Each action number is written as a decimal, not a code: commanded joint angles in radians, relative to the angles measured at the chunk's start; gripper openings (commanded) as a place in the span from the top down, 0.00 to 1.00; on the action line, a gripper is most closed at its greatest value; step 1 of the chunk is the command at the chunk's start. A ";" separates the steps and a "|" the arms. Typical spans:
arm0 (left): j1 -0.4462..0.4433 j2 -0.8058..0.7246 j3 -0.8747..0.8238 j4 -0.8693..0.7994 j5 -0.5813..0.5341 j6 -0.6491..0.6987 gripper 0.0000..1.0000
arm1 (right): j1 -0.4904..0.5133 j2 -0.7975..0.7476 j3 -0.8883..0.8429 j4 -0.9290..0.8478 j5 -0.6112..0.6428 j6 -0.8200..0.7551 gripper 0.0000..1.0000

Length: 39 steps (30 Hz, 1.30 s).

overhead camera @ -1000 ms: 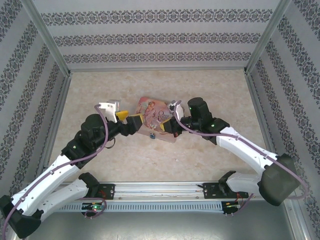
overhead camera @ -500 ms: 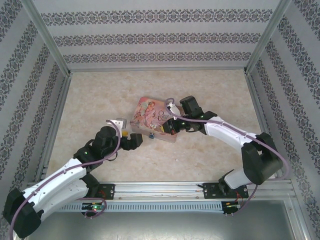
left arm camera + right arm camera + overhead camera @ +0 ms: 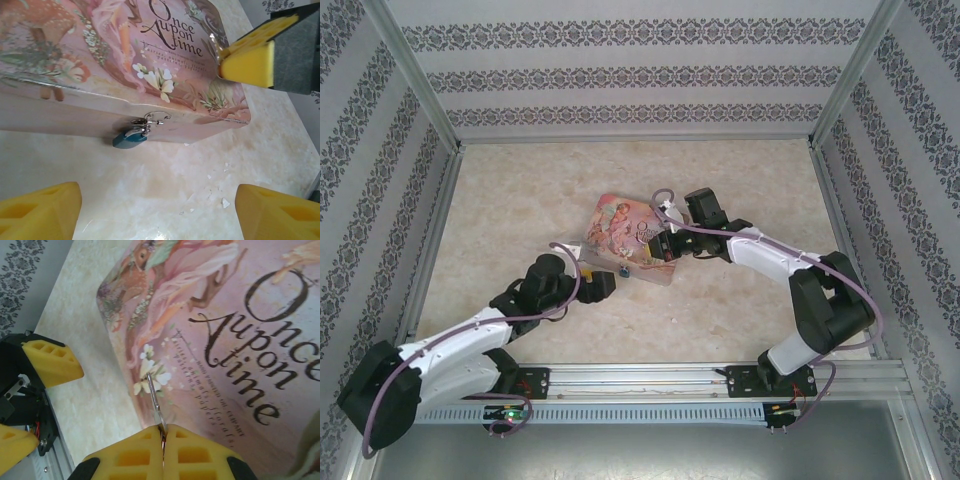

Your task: Unlock a padlock with a key

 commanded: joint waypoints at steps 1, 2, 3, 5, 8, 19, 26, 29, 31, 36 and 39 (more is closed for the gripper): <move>-0.008 0.049 0.006 0.118 0.028 0.028 0.22 | -0.013 0.025 -0.014 0.023 -0.016 -0.005 1.00; -0.008 0.066 0.010 0.125 0.029 0.034 0.22 | -0.015 0.029 -0.016 0.025 -0.015 -0.002 1.00; -0.008 0.083 0.015 0.131 0.030 0.037 0.23 | -0.017 0.034 -0.019 0.026 -0.014 0.002 1.00; -0.008 0.117 0.020 0.153 0.038 0.042 0.24 | -0.017 0.045 -0.026 0.031 -0.013 0.008 1.00; -0.008 0.159 0.013 0.208 0.044 0.035 0.26 | -0.011 0.059 -0.038 0.029 -0.004 0.005 1.00; -0.008 0.191 0.001 0.254 -0.016 0.010 0.28 | 0.025 0.114 -0.069 0.083 0.000 0.040 1.00; 0.016 0.188 -0.018 0.235 -0.041 -0.021 0.28 | 0.051 0.148 -0.065 0.117 -0.002 0.066 1.00; 0.054 0.205 -0.019 0.231 0.024 -0.023 0.27 | 0.051 0.145 -0.066 0.115 0.003 0.063 1.00; 0.071 0.221 -0.014 0.233 0.066 -0.015 0.27 | 0.051 0.144 -0.066 0.113 0.004 0.060 1.00; 0.083 0.270 0.001 0.235 0.123 0.034 0.28 | 0.052 0.145 -0.068 0.113 0.002 0.057 1.00; 0.088 0.301 0.000 0.264 0.135 0.039 0.28 | 0.051 0.145 -0.068 0.113 0.001 0.054 1.00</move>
